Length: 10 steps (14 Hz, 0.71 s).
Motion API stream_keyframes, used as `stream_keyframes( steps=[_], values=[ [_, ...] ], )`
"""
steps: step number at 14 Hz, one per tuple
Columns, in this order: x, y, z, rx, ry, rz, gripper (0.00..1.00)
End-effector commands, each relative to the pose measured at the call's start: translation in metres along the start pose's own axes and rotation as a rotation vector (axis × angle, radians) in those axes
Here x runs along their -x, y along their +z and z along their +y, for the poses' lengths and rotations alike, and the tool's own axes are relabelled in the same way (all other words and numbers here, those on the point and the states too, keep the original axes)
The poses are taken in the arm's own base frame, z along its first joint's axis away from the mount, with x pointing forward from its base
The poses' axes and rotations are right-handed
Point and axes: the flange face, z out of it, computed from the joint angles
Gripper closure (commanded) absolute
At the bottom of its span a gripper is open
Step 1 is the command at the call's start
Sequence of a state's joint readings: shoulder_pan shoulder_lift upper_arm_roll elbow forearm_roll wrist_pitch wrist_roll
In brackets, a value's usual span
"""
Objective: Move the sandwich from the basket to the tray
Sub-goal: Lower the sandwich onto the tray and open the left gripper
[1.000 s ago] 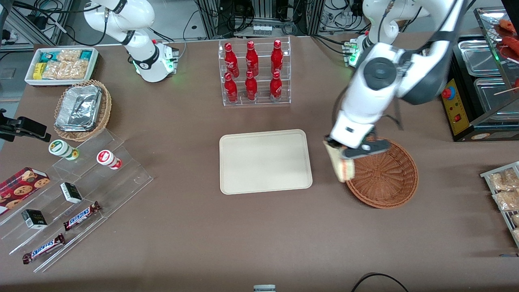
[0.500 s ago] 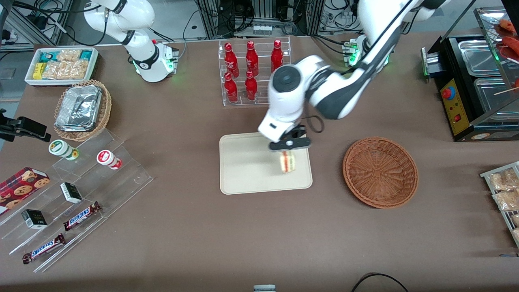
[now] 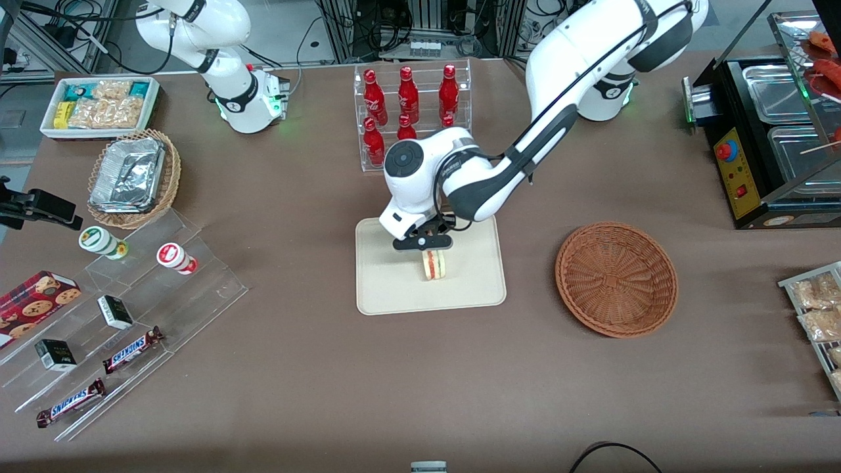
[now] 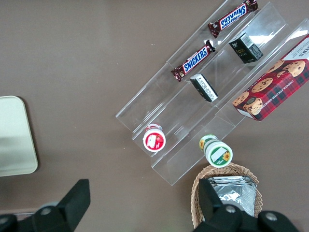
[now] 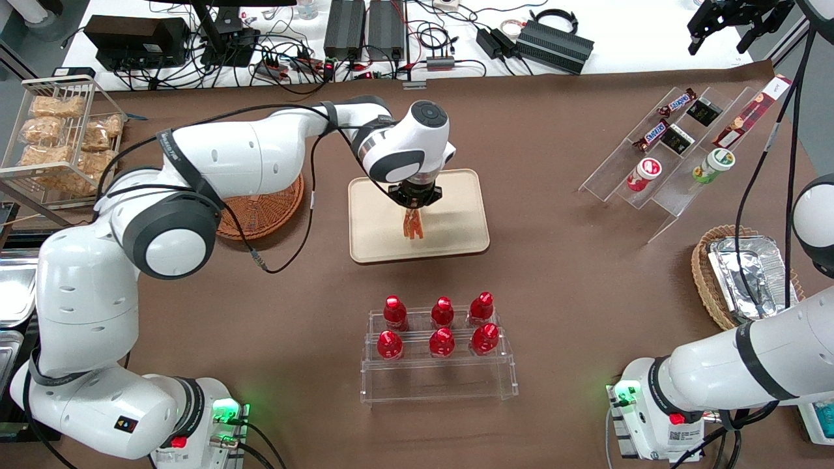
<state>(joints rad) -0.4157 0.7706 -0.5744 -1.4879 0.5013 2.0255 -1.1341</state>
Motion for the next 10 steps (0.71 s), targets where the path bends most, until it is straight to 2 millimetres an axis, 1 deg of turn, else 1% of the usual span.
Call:
stream_keyframes(
  steps=[1, 3, 4, 5, 6, 7, 9, 10],
  values=[
    [-0.003, 0.004, 0.011, 0.022, -0.019, 0.025, 1.0],
    [0.0, 0.016, 0.015, 0.029, -0.015, 0.014, 1.0],
    [0.001, 0.018, 0.016, 0.03, -0.012, 0.011, 1.0],
    [0.001, 0.018, 0.016, 0.03, -0.011, 0.011, 0.73],
    [0.001, 0.018, 0.016, 0.03, -0.011, 0.011, 0.23],
    [0.0, 0.017, 0.016, 0.03, -0.011, 0.013, 0.0],
    [-0.005, 0.005, 0.011, 0.032, -0.024, 0.022, 0.0],
    [-0.011, -0.02, 0.004, 0.044, -0.043, 0.045, 0.0]
  ],
)
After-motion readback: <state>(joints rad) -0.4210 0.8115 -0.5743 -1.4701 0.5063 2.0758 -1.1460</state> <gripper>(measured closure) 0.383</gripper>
